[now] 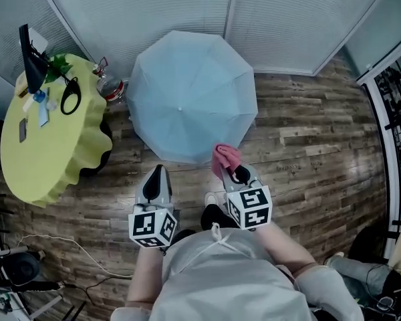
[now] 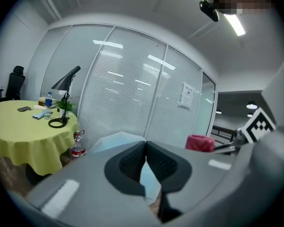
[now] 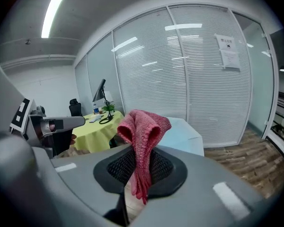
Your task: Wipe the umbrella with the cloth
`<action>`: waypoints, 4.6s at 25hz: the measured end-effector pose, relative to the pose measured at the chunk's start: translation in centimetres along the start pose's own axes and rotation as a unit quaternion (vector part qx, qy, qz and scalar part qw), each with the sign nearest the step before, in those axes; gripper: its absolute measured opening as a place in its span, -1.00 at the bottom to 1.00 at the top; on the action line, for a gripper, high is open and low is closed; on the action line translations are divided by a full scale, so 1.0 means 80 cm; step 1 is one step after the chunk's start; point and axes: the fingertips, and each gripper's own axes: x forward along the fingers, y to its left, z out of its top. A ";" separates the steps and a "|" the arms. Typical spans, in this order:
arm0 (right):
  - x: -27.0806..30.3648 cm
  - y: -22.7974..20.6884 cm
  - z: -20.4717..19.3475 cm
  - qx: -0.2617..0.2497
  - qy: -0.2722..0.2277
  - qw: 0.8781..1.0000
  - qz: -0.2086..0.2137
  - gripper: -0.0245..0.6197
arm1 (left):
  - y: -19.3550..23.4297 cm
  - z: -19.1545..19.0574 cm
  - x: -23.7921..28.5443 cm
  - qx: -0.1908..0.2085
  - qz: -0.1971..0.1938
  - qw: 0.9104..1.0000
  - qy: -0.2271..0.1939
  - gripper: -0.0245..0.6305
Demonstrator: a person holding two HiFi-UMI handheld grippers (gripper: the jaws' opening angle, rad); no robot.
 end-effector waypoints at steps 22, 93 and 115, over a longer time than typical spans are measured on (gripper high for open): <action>0.418 -0.099 0.039 0.026 0.120 0.992 -0.044 -0.76 | 0.173 -0.052 0.413 0.008 -0.095 0.989 0.116 -0.90; 0.732 -0.487 -0.211 0.028 0.210 0.977 0.015 -0.75 | 0.061 -0.426 0.762 -0.056 -0.038 0.961 0.269 -0.90; 0.737 -0.662 -0.213 0.048 0.219 0.973 -0.055 -0.75 | -0.051 -0.412 0.891 -0.022 -0.088 0.959 0.270 -0.90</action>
